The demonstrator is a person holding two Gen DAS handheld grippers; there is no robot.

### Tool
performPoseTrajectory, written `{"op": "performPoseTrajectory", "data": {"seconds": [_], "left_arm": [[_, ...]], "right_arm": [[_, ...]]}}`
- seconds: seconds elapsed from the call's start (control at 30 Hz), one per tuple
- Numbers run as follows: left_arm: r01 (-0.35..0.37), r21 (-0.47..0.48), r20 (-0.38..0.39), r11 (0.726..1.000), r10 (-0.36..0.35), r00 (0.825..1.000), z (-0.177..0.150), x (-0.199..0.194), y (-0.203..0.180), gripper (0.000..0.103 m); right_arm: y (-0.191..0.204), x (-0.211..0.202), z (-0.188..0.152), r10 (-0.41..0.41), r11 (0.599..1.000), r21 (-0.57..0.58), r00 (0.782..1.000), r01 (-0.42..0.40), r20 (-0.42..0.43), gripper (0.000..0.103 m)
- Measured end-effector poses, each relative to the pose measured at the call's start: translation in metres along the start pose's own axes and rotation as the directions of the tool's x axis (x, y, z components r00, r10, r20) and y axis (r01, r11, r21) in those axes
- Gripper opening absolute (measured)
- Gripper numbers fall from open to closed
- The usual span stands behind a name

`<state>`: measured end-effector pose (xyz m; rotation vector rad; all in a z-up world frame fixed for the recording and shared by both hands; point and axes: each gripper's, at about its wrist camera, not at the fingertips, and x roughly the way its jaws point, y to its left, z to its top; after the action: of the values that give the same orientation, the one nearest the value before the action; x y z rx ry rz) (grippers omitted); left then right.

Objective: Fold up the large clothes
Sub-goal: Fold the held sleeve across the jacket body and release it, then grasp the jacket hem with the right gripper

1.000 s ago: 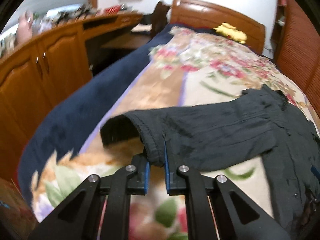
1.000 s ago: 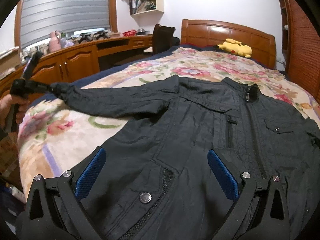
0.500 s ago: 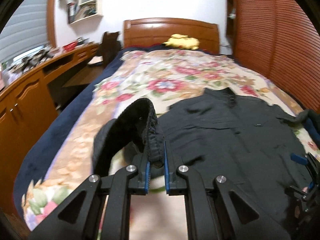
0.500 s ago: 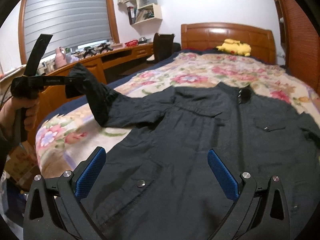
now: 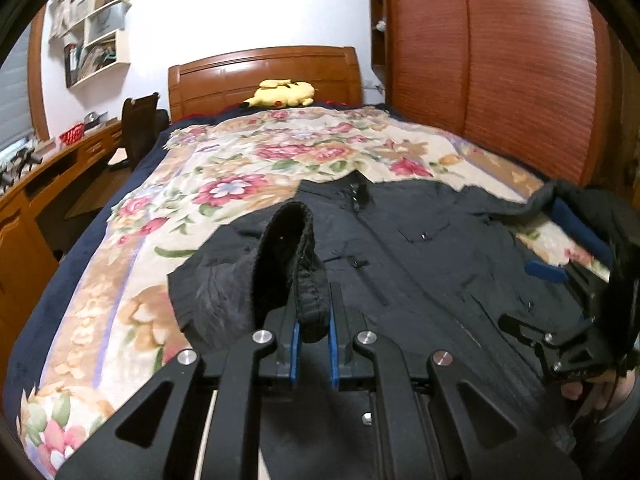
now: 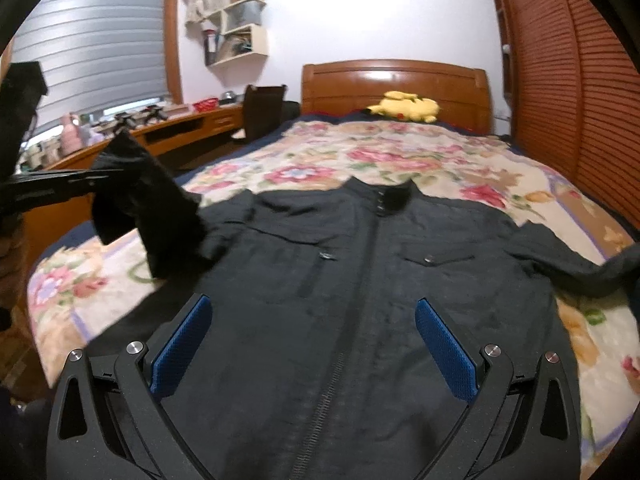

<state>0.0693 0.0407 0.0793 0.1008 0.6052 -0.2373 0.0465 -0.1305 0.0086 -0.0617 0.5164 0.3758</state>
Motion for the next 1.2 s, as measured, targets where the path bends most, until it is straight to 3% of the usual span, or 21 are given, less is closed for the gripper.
{"op": "performPoseTrajectory", "data": {"seconds": [0.27,0.33,0.67,0.73,1.2], "left_arm": [[0.013,0.001,-0.015,1.0,-0.013,1.0,-0.027,0.0,-0.017,0.015],[0.009,0.006,-0.016,1.0,-0.009,1.0,-0.034,0.0,-0.018,0.023],[0.01,-0.029,0.015,1.0,-0.01,1.0,-0.072,-0.045,0.002,0.043],[0.015,-0.038,0.031,0.999,-0.014,0.999,-0.073,-0.054,0.007,0.055],[-0.043,-0.113,0.057,0.993,0.05,0.997,-0.105,-0.086,0.04,0.056]], "right_arm": [[-0.007,-0.001,-0.01,-0.018,1.0,-0.01,1.0,0.017,-0.024,0.103],[-0.007,-0.001,-0.012,-0.016,1.0,-0.012,1.0,0.015,-0.026,0.103],[0.013,0.003,-0.005,-0.017,0.998,-0.064,1.0,0.015,-0.021,0.103],[0.018,0.0,-0.003,-0.016,0.997,-0.074,1.0,0.015,-0.015,0.103],[0.056,-0.007,0.002,-0.007,0.988,-0.154,0.999,-0.001,-0.054,0.103]]}}
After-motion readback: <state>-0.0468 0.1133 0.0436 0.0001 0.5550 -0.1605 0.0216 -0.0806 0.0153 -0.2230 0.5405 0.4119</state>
